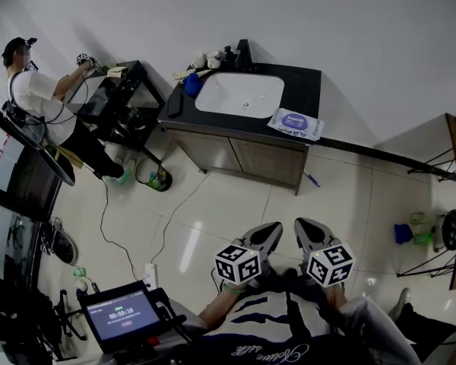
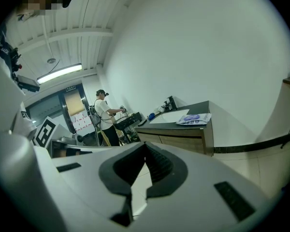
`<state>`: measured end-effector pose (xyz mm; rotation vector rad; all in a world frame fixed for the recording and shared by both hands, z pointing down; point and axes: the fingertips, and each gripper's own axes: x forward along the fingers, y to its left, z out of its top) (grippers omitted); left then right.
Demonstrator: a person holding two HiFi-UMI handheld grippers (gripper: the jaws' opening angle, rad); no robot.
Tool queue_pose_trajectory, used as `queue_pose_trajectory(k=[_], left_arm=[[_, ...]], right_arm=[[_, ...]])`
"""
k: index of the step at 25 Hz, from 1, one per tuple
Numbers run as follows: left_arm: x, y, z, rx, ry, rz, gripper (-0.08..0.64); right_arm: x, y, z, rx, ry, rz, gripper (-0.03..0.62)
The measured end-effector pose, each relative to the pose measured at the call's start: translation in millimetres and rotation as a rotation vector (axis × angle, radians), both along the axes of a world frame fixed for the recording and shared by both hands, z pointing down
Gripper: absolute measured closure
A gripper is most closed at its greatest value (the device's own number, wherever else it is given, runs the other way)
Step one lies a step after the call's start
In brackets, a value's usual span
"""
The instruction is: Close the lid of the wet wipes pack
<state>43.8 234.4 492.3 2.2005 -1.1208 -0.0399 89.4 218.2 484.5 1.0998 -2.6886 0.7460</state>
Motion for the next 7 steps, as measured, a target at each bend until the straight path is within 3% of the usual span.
queue_pose_trajectory(k=[7], left_arm=[[-5.5,-4.2,0.3,0.006,-0.008,-0.012,0.559]], right_arm=[[-2.6,-1.1,2.1,0.002,-0.001,-0.007,0.594]])
